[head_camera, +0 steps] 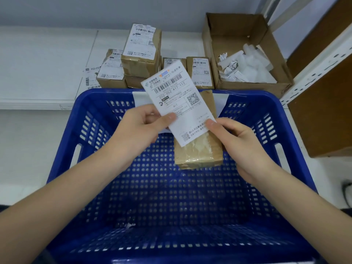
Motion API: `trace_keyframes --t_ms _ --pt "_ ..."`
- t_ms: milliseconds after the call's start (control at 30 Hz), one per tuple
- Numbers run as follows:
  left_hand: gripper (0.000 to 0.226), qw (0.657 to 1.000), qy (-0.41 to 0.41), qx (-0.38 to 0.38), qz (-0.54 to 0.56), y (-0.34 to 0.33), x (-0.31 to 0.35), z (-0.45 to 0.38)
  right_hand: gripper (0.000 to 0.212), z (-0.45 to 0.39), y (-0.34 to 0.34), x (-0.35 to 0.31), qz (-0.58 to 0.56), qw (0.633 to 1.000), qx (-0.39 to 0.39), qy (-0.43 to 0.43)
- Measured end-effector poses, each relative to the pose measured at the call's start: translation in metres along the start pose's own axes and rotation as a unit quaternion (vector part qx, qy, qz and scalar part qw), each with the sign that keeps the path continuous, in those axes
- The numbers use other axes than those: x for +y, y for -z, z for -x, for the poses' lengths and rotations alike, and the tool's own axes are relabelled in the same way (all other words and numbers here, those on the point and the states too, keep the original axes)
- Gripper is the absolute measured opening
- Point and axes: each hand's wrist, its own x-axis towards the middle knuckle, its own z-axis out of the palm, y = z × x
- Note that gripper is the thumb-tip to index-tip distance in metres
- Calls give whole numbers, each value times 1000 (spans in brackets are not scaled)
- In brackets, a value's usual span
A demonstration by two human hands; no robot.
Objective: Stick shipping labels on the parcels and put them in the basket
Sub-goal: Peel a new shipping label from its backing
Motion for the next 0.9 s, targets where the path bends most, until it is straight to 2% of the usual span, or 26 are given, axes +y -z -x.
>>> trace_keyframes --t_ms 133,467,900 --pt "16 1000 3 -28 -5 -12 -10 6 17 -1 -1 2 0 1000 13 -12" --pt "13 998 -22 47 -25 5 -4 -7 18 3 -2 0 26 999 -27 3" --pt "10 997 -48 46 -32 9 3 -8 18 -1 -1 -2 30 999 -21 -5"
